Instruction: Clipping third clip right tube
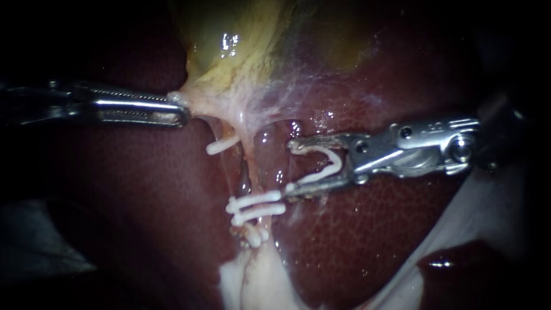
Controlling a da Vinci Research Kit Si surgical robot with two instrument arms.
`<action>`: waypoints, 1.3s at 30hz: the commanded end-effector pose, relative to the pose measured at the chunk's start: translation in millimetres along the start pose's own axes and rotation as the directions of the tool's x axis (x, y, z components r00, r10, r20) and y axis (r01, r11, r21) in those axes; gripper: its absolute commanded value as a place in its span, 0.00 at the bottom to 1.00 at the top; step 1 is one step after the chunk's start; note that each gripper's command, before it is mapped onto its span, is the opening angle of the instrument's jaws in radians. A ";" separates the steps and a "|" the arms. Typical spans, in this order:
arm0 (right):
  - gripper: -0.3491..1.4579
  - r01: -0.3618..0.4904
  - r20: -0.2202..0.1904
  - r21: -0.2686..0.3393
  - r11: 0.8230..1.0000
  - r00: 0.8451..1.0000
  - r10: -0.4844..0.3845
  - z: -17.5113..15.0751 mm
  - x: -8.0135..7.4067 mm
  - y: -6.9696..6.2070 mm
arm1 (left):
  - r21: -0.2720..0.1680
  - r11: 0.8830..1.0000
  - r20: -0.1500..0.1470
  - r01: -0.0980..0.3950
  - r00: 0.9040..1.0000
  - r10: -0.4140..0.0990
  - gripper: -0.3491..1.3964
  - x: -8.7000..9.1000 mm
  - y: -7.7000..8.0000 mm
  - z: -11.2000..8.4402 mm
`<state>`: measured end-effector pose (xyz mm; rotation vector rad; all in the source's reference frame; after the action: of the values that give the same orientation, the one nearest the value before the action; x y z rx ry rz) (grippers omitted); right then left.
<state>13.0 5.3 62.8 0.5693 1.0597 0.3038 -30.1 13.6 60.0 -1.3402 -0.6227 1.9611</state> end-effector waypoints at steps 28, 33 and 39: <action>0.47 -0.209 -0.159 0.254 0.944 0.954 0.254 7.8 -1.1 2.3 | 0.003 1.000 -0.001 0.001 1.000 -0.001 0.00 0.2 0.6 0.0; 0.47 -0.233 -0.194 0.330 0.915 0.932 0.307 8.4 -0.7 2.3 | 0.003 1.000 -0.001 0.001 1.000 -0.001 0.00 0.2 0.6 0.0; 0.46 -0.250 -0.223 0.387 0.887 0.908 0.353 8.8 -0.3 2.2 | 0.004 1.000 -0.001 0.001 1.000 -0.001 0.00 0.2 0.6 0.1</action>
<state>20.8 4.3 67.5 1.0525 1.3270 0.4978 -30.3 13.3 59.5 -1.3390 -0.6189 1.9601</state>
